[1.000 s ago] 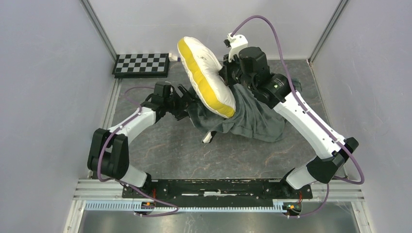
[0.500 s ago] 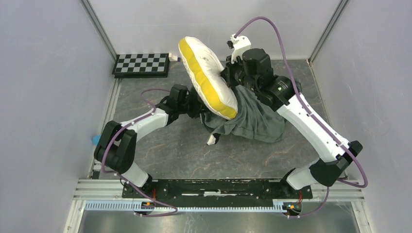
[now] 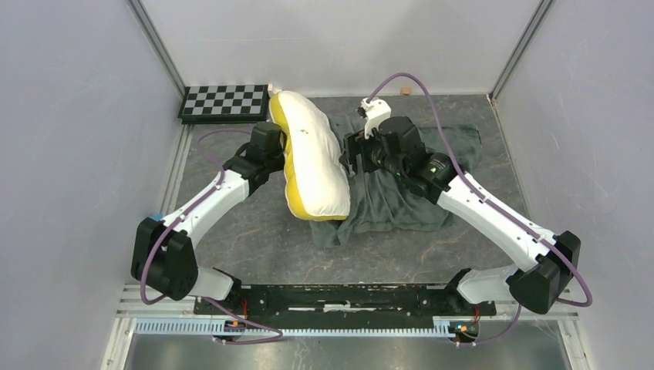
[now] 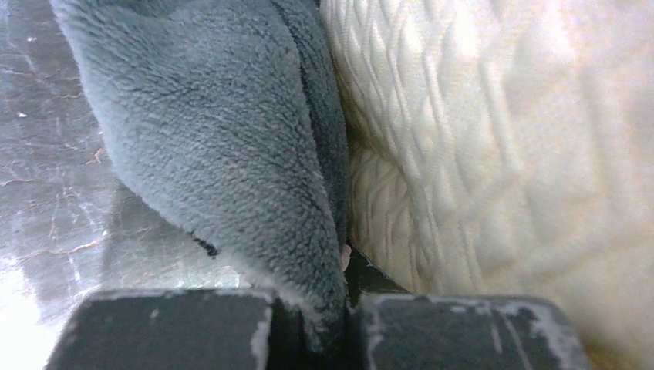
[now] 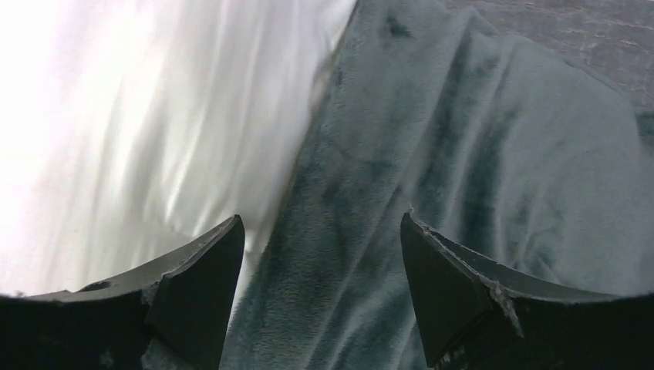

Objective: Put the pillow into the pillowcase

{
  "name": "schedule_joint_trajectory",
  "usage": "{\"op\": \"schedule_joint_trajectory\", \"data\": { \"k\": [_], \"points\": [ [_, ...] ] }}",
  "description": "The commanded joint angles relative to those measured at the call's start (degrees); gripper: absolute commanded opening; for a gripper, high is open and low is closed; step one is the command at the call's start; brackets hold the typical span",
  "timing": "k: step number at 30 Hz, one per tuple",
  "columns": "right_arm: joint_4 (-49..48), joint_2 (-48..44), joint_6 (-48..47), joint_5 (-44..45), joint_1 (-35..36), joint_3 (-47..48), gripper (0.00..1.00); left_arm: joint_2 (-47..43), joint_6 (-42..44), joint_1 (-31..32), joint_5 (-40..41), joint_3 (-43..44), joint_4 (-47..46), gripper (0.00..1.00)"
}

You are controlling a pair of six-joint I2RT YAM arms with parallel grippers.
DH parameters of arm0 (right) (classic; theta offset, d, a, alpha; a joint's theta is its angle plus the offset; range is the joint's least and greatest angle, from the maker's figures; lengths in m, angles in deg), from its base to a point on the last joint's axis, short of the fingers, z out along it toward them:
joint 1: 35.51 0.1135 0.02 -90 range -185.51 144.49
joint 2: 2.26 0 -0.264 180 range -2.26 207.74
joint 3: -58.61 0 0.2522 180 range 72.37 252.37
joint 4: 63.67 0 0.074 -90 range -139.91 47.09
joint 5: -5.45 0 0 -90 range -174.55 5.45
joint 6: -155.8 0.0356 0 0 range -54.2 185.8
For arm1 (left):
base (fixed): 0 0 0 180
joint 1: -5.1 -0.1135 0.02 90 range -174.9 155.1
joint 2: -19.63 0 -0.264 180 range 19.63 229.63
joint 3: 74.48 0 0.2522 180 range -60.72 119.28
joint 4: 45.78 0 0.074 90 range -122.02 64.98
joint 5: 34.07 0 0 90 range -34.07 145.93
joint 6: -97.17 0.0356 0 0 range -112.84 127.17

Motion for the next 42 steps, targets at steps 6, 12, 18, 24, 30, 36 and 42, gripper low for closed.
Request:
{"op": "schedule_joint_trajectory", "data": {
  "k": [6,12,18,24,30,36,42],
  "points": [
    [3.1,0.3,0.8,12.6,6.6,2.3,0.74,0.1,3.5,-0.1,1.2,6.3,1.5,0.02],
    [5.0,0.6,0.8,17.4,6.5,0.9,0.59,-0.3,4.9,-0.1,1.9,8.2,3.4,0.02],
    [7.2,3.4,-0.9,16.6,6.5,6.0,0.26,-0.5,7.0,0.0,1.9,11.6,5.2,0.02],
    [12.5,6.5,-5.0,19.4,6.5,28.2,0.0,0.6,14.6,-0.1,0.8,25.6,14.4,0.02],
    [11.4,7.8,-7.8,21.4,2.3,39.9,0.0,-0.7,18.8,0.1,0.6,48.2,21.8,0.02],
    [8.7,4.7,-6.7,18.0,2.1,38.6,0.0,5.4,18.1,0.0,6.3,75.8,26.4,0.03],
    [4.9,6.0,-10.3,22.8,-0.3,50.1,0.0,9.0,20.8,4.0,0.9,76.6,33.4,0.03]
  ]
}}
